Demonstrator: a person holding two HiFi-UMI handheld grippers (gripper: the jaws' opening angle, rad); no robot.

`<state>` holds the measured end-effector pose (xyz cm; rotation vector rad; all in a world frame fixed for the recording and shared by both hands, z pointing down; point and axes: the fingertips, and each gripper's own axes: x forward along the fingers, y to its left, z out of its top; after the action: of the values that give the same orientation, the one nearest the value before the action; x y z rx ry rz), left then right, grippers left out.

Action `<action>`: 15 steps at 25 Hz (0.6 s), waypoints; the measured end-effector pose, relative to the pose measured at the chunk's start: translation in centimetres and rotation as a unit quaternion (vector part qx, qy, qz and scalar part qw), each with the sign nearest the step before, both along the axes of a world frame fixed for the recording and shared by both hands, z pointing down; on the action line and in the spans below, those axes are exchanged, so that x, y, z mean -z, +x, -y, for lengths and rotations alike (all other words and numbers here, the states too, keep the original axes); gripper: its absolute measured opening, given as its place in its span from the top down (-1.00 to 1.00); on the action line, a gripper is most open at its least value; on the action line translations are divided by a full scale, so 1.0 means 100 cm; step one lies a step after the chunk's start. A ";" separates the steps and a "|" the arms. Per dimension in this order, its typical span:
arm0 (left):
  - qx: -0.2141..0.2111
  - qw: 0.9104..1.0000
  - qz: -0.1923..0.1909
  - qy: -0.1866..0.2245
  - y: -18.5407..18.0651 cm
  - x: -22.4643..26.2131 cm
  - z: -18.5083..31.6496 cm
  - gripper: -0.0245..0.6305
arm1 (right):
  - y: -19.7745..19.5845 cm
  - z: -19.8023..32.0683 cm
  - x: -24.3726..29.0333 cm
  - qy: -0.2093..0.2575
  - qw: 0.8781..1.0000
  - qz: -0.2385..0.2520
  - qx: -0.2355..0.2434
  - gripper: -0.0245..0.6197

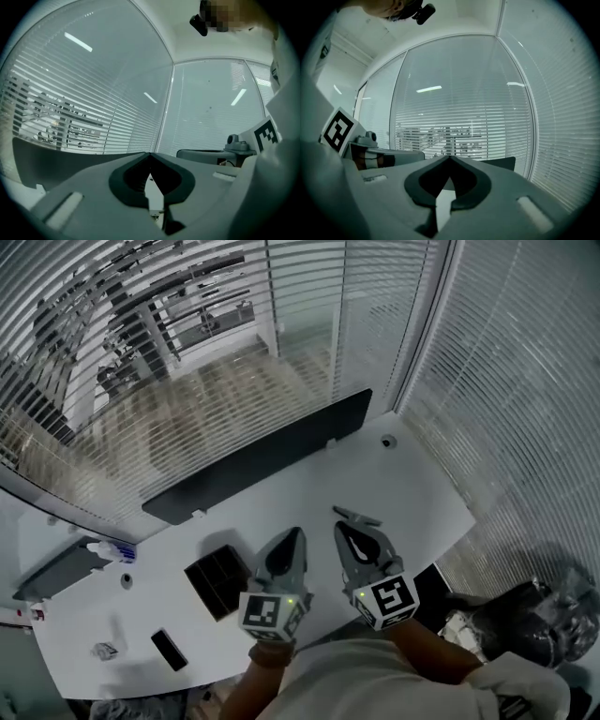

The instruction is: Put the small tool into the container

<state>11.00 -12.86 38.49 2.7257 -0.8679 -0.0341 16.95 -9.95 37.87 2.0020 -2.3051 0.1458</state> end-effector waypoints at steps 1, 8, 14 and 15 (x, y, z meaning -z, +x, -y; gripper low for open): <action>-0.003 1.000 0.002 -0.005 0.004 -0.003 0.000 0.92 | 0.004 0.000 -0.003 -0.003 1.000 0.000 -0.001 0.92; -0.022 0.999 0.014 -0.023 0.025 -0.029 -0.002 0.92 | 0.024 0.007 -0.015 -0.015 1.000 -0.008 -0.012 0.92; -0.038 0.998 0.028 -0.048 0.049 -0.065 -0.007 0.92 | 0.045 0.003 -0.054 -0.039 0.999 -0.009 -0.020 0.92; -0.040 0.997 0.030 -0.052 0.053 -0.072 -0.008 0.92 | 0.048 0.004 -0.060 -0.044 0.999 -0.009 -0.022 0.92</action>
<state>16.30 -12.07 45.69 2.6739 -0.7530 0.1062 21.75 -10.32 43.90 2.0028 -2.2053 0.2282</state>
